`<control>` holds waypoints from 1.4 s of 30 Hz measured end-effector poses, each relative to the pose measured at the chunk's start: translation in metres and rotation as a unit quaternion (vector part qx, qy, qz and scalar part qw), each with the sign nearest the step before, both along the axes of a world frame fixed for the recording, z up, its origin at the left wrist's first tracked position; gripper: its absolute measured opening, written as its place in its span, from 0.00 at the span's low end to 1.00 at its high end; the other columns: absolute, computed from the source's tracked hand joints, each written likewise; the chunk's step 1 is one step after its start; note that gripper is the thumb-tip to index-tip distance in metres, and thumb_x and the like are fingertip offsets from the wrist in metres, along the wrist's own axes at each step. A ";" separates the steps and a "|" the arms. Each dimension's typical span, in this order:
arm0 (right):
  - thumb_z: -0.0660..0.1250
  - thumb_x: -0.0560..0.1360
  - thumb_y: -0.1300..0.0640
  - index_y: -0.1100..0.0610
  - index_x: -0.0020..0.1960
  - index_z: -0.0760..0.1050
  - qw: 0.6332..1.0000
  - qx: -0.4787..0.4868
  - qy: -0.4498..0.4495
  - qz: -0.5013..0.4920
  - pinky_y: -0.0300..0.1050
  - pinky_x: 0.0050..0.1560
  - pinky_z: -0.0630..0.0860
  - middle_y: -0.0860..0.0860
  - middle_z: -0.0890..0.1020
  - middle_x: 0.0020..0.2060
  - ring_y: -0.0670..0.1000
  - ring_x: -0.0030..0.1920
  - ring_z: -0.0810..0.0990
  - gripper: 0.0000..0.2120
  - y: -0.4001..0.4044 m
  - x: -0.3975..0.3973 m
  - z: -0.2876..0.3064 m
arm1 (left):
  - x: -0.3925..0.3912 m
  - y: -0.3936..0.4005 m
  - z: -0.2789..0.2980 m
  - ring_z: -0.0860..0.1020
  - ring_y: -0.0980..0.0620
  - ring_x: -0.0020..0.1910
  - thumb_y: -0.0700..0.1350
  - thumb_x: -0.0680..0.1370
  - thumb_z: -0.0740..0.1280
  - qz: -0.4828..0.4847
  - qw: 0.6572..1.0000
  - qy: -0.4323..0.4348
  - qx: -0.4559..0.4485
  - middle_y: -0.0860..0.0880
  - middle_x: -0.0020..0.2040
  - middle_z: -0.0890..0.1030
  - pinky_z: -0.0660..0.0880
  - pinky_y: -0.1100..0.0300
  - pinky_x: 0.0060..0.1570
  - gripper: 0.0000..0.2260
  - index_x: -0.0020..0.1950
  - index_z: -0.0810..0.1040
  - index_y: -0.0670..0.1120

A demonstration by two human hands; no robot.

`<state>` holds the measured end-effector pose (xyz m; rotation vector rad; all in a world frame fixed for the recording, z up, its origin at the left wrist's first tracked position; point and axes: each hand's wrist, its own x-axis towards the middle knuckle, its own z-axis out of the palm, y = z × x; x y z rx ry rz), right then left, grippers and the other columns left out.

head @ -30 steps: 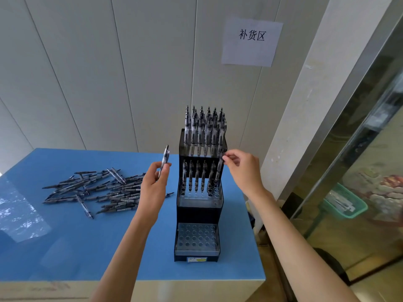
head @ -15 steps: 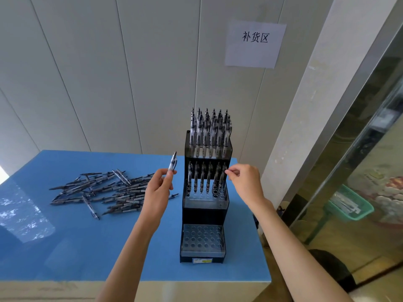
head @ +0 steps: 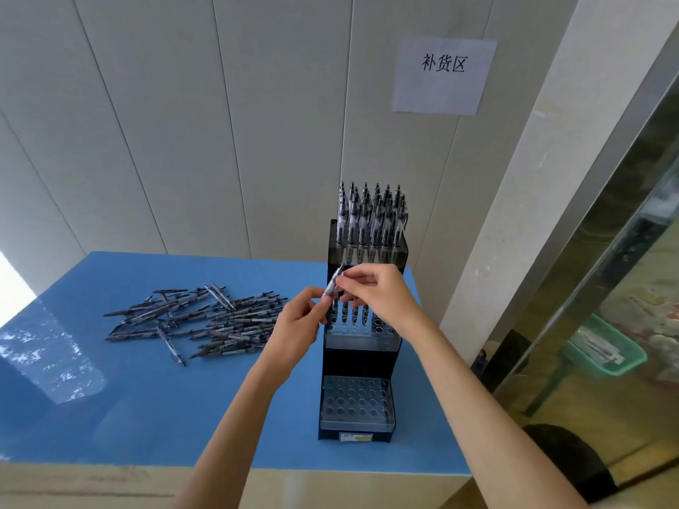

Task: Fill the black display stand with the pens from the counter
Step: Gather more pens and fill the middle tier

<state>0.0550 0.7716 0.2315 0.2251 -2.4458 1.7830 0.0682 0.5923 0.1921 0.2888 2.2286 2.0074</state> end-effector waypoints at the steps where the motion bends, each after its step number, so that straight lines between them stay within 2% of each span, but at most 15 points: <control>1: 0.72 0.77 0.57 0.60 0.52 0.83 1.000 -0.004 -0.004 0.004 0.51 0.46 0.85 0.53 0.87 0.42 0.53 0.42 0.87 0.07 -0.004 -0.001 0.000 | 0.000 -0.001 0.000 0.69 0.50 0.32 0.50 0.86 0.61 -0.005 1.000 0.006 -0.007 0.52 0.34 0.75 0.67 0.60 0.32 0.09 0.53 0.80 0.52; 3: 0.72 0.77 0.58 0.61 0.52 0.83 1.000 -0.021 -0.008 0.001 0.52 0.46 0.85 0.55 0.87 0.42 0.55 0.42 0.87 0.07 -0.009 -0.002 0.000 | -0.001 -0.004 0.000 0.74 0.49 0.35 0.50 0.85 0.61 -0.004 0.999 0.024 -0.035 0.52 0.37 0.79 0.73 0.57 0.38 0.08 0.55 0.80 0.54; 5: 0.72 0.77 0.60 0.63 0.51 0.83 0.999 -0.051 -0.010 -0.007 0.50 0.47 0.84 0.56 0.87 0.42 0.56 0.43 0.87 0.07 -0.011 -0.005 0.001 | -0.005 -0.011 -0.001 0.79 0.51 0.42 0.52 0.85 0.62 0.010 0.990 0.069 -0.119 0.52 0.46 0.82 0.77 0.55 0.46 0.08 0.60 0.80 0.55; 6: 0.72 0.77 0.61 0.63 0.51 0.83 0.998 -0.061 -0.003 -0.017 0.50 0.46 0.84 0.57 0.87 0.42 0.56 0.43 0.87 0.06 -0.011 -0.007 0.002 | -0.008 -0.016 -0.002 0.80 0.53 0.47 0.54 0.84 0.62 0.026 0.974 0.112 -0.195 0.52 0.51 0.82 0.78 0.54 0.50 0.10 0.63 0.79 0.55; 9: 0.71 0.77 0.62 0.63 0.51 0.83 0.995 -0.021 0.054 -0.076 0.46 0.43 0.84 0.57 0.86 0.40 0.54 0.39 0.87 0.05 -0.008 -0.015 0.004 | -0.017 -0.034 0.001 0.77 0.49 0.64 0.59 0.83 0.61 0.071 0.873 0.242 -0.419 0.53 0.66 0.78 0.72 0.48 0.63 0.19 0.71 0.75 0.55; 10: 0.71 0.77 0.62 0.62 0.51 0.83 0.992 0.014 0.080 -0.096 0.44 0.43 0.84 0.55 0.86 0.39 0.51 0.38 0.86 0.05 -0.007 -0.018 0.003 | -0.019 -0.040 0.002 0.74 0.48 0.68 0.60 0.83 0.60 0.073 0.851 0.253 -0.455 0.52 0.70 0.76 0.68 0.47 0.67 0.21 0.73 0.73 0.55; 12: 0.71 0.77 0.61 0.61 0.52 0.83 0.981 0.083 0.124 -0.125 0.40 0.43 0.83 0.51 0.86 0.38 0.46 0.36 0.85 0.05 -0.006 -0.021 0.001 | -0.024 -0.050 0.003 0.69 0.47 0.74 0.62 0.82 0.59 0.076 0.833 0.252 -0.486 0.51 0.76 0.71 0.63 0.46 0.71 0.23 0.76 0.71 0.55; 15: 0.72 0.77 0.61 0.60 0.51 0.84 0.969 0.135 0.154 -0.136 0.38 0.44 0.82 0.49 0.86 0.38 0.42 0.36 0.84 0.05 -0.007 -0.024 -0.001 | -0.029 -0.063 0.002 0.66 0.47 0.76 0.63 0.82 0.59 0.080 0.826 0.247 -0.500 0.50 0.78 0.69 0.60 0.46 0.73 0.24 0.77 0.69 0.56; 18: 0.72 0.77 0.61 0.60 0.51 0.85 0.964 0.156 0.162 -0.139 0.40 0.45 0.83 0.50 0.86 0.37 0.42 0.36 0.84 0.05 -0.010 -0.023 -0.006 | -0.030 -0.072 0.001 0.67 0.47 0.76 0.63 0.82 0.59 0.082 0.833 0.234 -0.495 0.50 0.78 0.69 0.61 0.45 0.74 0.24 0.77 0.69 0.56; 23: 0.72 0.77 0.61 0.60 0.51 0.85 0.963 0.176 0.157 -0.133 0.45 0.47 0.84 0.51 0.86 0.37 0.44 0.37 0.85 0.05 -0.013 -0.022 -0.020 | -0.029 -0.080 0.000 0.67 0.47 0.76 0.62 0.82 0.60 0.087 0.840 0.217 -0.490 0.50 0.77 0.69 0.61 0.45 0.74 0.24 0.77 0.70 0.56; 30: 0.71 0.77 0.62 0.60 0.52 0.85 0.965 0.173 0.141 -0.140 0.45 0.47 0.84 0.51 0.87 0.38 0.41 0.36 0.84 0.06 -0.018 -0.023 -0.022 | -0.029 -0.081 0.001 0.69 0.47 0.74 0.61 0.82 0.61 0.077 0.857 0.207 -0.465 0.51 0.77 0.70 0.64 0.45 0.72 0.23 0.76 0.71 0.55; 33: 0.71 0.77 0.62 0.61 0.49 0.85 0.967 0.180 0.114 -0.138 0.50 0.46 0.84 0.53 0.87 0.36 0.46 0.36 0.85 0.05 -0.020 -0.024 -0.027 | -0.029 -0.082 0.001 0.70 0.47 0.74 0.61 0.82 0.61 0.071 0.864 0.206 -0.453 0.52 0.76 0.71 0.65 0.45 0.72 0.23 0.76 0.71 0.56; 35: 0.71 0.77 0.61 0.62 0.46 0.85 0.964 0.206 0.094 -0.136 0.58 0.47 0.82 0.57 0.85 0.35 0.56 0.36 0.84 0.06 -0.021 -0.024 -0.035 | -0.030 -0.083 0.002 0.70 0.47 0.73 0.60 0.82 0.61 0.068 0.868 0.208 -0.446 0.51 0.76 0.71 0.66 0.45 0.72 0.23 0.76 0.71 0.55; 37: 0.70 0.78 0.60 0.63 0.45 0.84 0.962 0.222 0.079 -0.136 0.62 0.47 0.81 0.59 0.84 0.35 0.60 0.37 0.84 0.07 -0.022 -0.023 -0.045 | -0.030 -0.084 0.002 0.70 0.47 0.73 0.60 0.82 0.62 0.064 0.869 0.209 -0.443 0.51 0.76 0.71 0.66 0.45 0.71 0.23 0.76 0.71 0.55; 42: 0.71 0.77 0.59 0.58 0.51 0.85 0.956 0.241 0.078 -0.145 0.51 0.51 0.82 0.52 0.87 0.39 0.47 0.38 0.84 0.06 -0.023 -0.016 -0.040 | -0.033 -0.086 0.004 0.71 0.48 0.72 0.59 0.82 0.62 0.054 0.875 0.215 -0.430 0.51 0.75 0.72 0.66 0.45 0.71 0.23 0.76 0.71 0.55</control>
